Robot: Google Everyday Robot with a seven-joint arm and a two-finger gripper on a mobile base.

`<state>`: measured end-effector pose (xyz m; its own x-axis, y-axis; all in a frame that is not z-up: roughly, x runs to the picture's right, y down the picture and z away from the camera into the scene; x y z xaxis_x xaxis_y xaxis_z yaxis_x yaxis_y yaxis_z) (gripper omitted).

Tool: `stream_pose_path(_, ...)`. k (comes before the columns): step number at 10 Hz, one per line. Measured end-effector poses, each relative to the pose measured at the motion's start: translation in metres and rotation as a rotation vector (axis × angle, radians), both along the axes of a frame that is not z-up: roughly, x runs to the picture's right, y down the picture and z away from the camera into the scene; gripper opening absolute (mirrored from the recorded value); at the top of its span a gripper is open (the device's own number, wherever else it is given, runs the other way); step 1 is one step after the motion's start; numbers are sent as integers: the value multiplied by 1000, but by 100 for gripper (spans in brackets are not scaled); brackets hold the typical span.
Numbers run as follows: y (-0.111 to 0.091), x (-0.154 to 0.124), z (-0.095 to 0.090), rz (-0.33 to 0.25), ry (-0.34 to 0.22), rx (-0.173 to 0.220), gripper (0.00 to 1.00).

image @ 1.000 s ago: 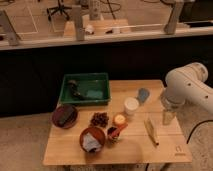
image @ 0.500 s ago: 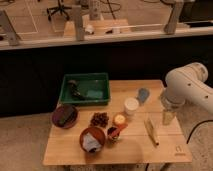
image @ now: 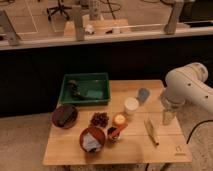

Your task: Wipe purple bowl with eraser

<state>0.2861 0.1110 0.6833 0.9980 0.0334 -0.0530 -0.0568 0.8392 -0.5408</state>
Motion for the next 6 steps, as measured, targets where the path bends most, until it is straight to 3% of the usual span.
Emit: stream_pose_path(6, -2, -2, -1, -5, -8, 7, 80)
